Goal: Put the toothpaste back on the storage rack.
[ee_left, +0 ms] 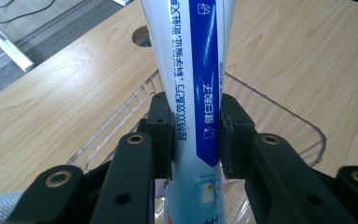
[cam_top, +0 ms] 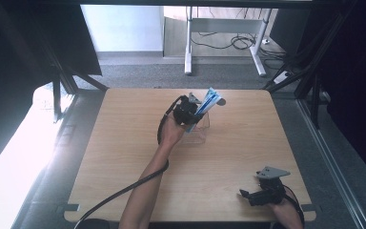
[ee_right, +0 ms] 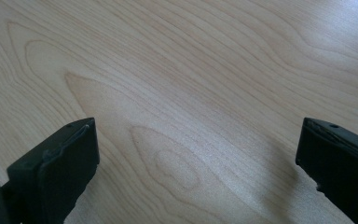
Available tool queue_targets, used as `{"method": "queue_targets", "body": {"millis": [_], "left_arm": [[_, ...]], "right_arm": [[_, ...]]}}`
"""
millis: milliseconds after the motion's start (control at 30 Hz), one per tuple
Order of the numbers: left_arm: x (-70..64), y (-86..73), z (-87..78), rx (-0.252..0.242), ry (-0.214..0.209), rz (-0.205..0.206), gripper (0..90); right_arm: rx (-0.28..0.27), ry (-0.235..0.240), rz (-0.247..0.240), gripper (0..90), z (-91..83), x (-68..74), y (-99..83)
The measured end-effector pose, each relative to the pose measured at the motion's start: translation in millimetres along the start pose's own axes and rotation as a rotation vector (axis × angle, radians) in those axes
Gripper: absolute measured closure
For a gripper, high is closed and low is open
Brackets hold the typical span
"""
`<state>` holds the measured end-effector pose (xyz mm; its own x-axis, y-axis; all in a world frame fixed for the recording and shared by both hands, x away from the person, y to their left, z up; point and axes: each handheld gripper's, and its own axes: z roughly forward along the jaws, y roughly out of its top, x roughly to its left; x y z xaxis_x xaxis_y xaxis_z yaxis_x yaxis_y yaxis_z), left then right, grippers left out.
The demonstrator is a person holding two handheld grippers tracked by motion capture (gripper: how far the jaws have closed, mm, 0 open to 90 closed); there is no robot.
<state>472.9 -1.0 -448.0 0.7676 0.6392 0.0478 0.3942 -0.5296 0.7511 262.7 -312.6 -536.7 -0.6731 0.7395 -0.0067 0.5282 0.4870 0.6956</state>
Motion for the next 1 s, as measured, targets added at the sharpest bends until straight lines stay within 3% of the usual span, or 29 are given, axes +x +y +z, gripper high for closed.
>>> {"method": "queue_targets", "body": {"millis": [433, 600, 667, 1000], "left_arm": [[-5.3, -4.1, -2.6, 0.064, -0.010, 0.064, 66.7], [-4.7, -6.6, -3.4, 0.061, -0.028, 0.053, 60.5], [-5.7, -7.4, -3.5, 0.070, -0.032, 0.066, 56.9], [-5.1, -5.9, -10.2, 0.036, -0.075, 0.026, 44.5]], "right_arm": [[0.007, 0.002, -0.006, 0.0, 1.0, 0.8, 0.1], [0.010, 0.001, -0.009, 0.0, 1.1, 1.0, 0.1], [0.011, 0.001, -0.010, 0.0, 1.4, 1.0, 0.2], [0.015, 0.002, -0.011, 0.0, 2.0, 1.7, 0.4]]}}
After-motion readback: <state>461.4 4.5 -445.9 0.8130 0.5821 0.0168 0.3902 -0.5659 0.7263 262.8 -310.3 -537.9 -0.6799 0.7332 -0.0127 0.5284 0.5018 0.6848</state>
